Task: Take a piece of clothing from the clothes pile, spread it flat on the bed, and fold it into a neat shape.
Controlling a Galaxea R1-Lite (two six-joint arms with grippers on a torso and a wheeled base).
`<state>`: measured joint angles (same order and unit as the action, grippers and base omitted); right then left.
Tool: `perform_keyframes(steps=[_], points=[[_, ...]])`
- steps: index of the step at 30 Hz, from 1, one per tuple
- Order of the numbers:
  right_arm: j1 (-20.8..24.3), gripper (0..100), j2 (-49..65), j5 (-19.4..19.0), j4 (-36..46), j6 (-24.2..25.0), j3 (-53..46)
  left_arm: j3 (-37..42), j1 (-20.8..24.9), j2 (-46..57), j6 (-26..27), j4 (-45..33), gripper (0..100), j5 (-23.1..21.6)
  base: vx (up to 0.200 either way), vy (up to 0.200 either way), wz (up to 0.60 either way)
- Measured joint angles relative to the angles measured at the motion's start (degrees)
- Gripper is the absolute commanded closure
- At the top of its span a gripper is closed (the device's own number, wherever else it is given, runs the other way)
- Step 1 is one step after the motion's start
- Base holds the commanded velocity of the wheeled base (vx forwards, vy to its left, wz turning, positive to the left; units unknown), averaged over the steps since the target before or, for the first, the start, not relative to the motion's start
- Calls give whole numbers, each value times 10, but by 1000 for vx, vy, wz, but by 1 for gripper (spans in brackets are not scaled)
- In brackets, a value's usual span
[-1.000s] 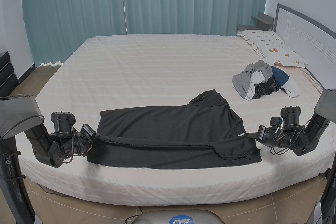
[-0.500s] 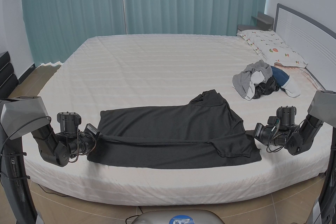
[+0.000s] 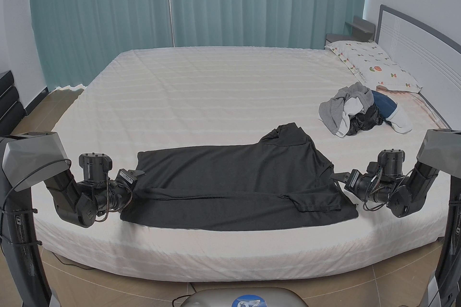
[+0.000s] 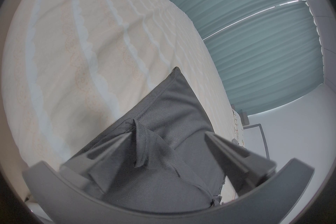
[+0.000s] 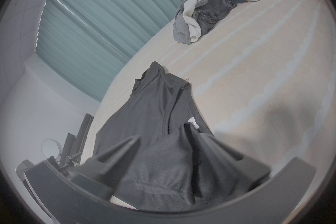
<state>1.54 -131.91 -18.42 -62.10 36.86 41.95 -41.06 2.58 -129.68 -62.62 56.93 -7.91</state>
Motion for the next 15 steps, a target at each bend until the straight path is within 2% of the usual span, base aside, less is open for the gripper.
perform_keyframes(steps=[4,9,15], points=[[-8,0,13,0,-36,35,-21,-4,-4,2,-47,0,0,-1,0,0,0],[-17,0,46,0,-42,64,-53,-2,-18,14,-66,0,0,-11,0,0,0],[-22,0,99,0,-39,98,-125,26,-48,46,-67,0,0,-66,0,0,0]])
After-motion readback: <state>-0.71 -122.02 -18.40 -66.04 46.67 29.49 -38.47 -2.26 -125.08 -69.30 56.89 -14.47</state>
